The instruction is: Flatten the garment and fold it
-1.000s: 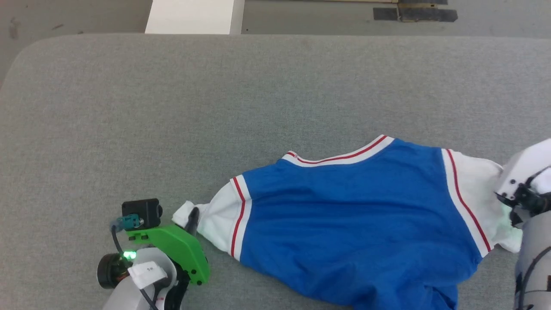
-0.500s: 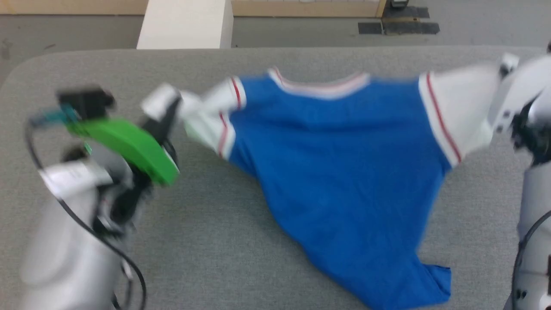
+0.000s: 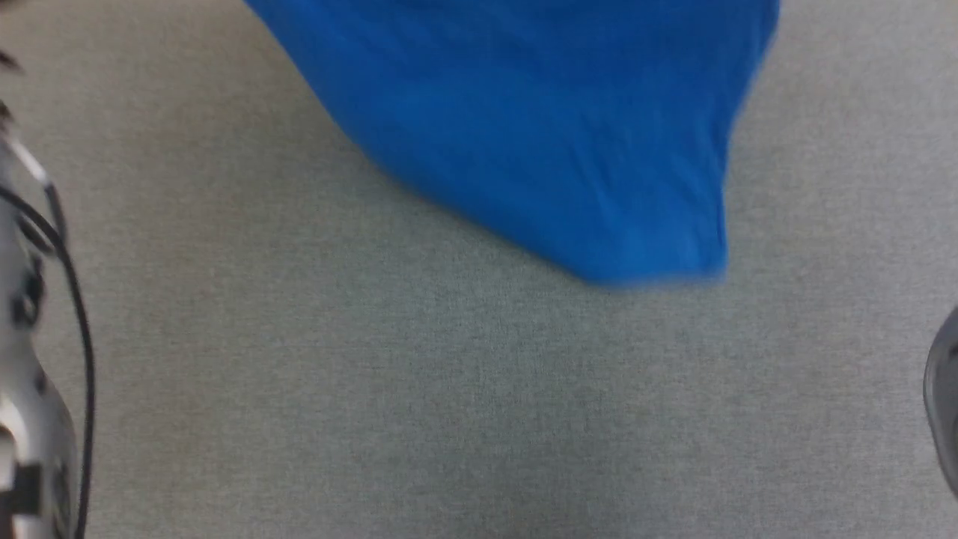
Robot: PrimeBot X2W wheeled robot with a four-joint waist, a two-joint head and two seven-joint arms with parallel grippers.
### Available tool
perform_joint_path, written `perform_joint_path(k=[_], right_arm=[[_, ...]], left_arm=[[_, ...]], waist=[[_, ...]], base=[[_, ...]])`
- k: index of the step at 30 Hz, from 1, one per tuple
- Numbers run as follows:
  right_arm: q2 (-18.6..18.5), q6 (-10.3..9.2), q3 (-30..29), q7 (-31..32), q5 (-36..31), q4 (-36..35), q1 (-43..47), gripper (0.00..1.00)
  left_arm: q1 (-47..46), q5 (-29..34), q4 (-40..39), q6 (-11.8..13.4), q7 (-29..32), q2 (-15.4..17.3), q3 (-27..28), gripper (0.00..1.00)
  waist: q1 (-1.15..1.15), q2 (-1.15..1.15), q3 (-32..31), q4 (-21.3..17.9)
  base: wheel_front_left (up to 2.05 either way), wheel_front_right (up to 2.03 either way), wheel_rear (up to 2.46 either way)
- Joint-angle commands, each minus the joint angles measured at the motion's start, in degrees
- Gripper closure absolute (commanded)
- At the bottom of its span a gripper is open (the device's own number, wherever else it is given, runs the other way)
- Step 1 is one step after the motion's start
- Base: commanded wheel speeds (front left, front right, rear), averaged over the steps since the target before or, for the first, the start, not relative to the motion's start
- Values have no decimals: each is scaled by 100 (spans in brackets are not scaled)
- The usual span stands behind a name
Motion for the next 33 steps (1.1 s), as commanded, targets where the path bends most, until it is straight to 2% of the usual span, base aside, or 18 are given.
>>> perform_joint_path(k=[1,3,10,15,19,25,31,33], right_arm=[[86,-9,-81,-160,-17,88,-275,100],[127,-9,-132,-403,-121,185,-660,100],[211,-9,-356,-1441,-360,364,-1654,100],[196,-9,-401,-1691,-383,637,-1600,100],[123,-9,-213,-1708,-242,937,-945,100],[-40,-9,107,-1687,444,1148,611,100],[-189,-9,225,-1415,1255,745,2399,100],[-207,-9,125,-1277,1495,501,2984,100]], left_arm=[[-343,45,100,71,-176,-22,111,100],[-763,10,224,107,-427,-88,251,100],[-1706,-204,441,-86,-1212,-225,636,100],[-1560,-418,598,-319,-1450,-309,782,100],[-844,-427,811,-528,-1305,-289,632,100],[817,-338,1071,-861,-1041,-263,254,100],[2704,-492,799,-898,-718,-386,61,100],[3341,-570,541,-1004,-618,-434,-49,100]], waist=[[-1,0,424,-23],[-1,0,557,-3],[-1,0,772,99],[-1,0,605,157],[-1,0,332,204],[-1,0,-246,284],[-1,0,-910,331],[-1,0,-1114,349]], base=[[0,0,0],[0,0,0],[0,0,0],[0,0,0],[0,0,0],[0,0,0],[0,0,0],[0,0,0]])
